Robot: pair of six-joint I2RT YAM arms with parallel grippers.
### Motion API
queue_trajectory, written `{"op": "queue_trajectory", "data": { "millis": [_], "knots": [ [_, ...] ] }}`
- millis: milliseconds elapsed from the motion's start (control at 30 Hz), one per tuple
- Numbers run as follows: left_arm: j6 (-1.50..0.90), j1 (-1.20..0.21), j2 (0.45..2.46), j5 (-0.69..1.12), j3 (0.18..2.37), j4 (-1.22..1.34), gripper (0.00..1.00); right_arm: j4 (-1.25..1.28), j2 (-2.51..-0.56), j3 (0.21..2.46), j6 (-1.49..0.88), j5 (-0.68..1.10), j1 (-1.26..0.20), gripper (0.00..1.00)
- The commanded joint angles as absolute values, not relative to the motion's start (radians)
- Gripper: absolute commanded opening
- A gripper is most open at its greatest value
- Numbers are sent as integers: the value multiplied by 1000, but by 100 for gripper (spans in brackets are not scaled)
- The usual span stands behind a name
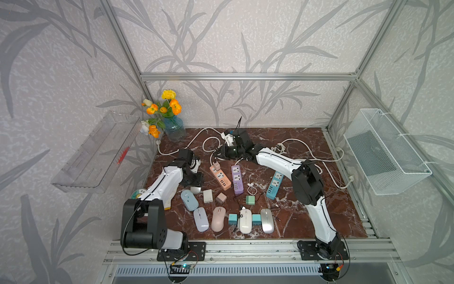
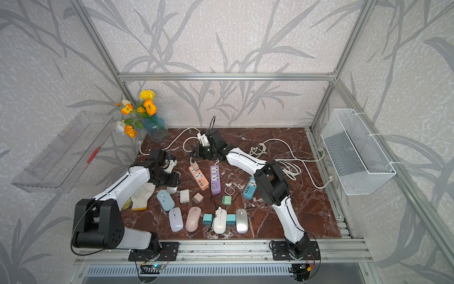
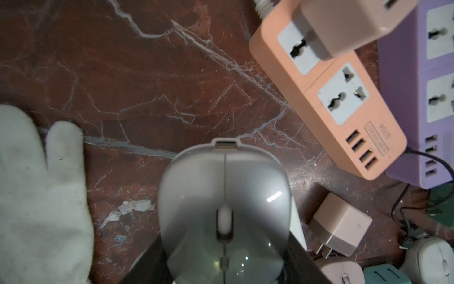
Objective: Unplug the wireless mouse
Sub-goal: Place the mouse at the center of the board.
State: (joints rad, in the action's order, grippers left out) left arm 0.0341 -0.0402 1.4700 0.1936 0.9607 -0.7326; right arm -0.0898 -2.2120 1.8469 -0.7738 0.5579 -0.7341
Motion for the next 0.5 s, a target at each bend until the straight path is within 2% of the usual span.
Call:
{"op": "queue_trajectory", "data": {
  "millis": [0,200,400,467],
  "knots": [
    [-39,-37,1507,123,998,-733,70,-182,-2139,1833,-655,513,-754,0],
    [-101,-24,1564,83,1033,-670,76,-308,-2137,1844,-518,401,-781,0],
    [-209,-20,1532,122,1001,-547,77,-500,-2192,1976,-326,231,-819,0],
    [-264,-16,1509,182,971,-463,77,-552,-2222,2030,-275,181,-836,5]
  ]
}}
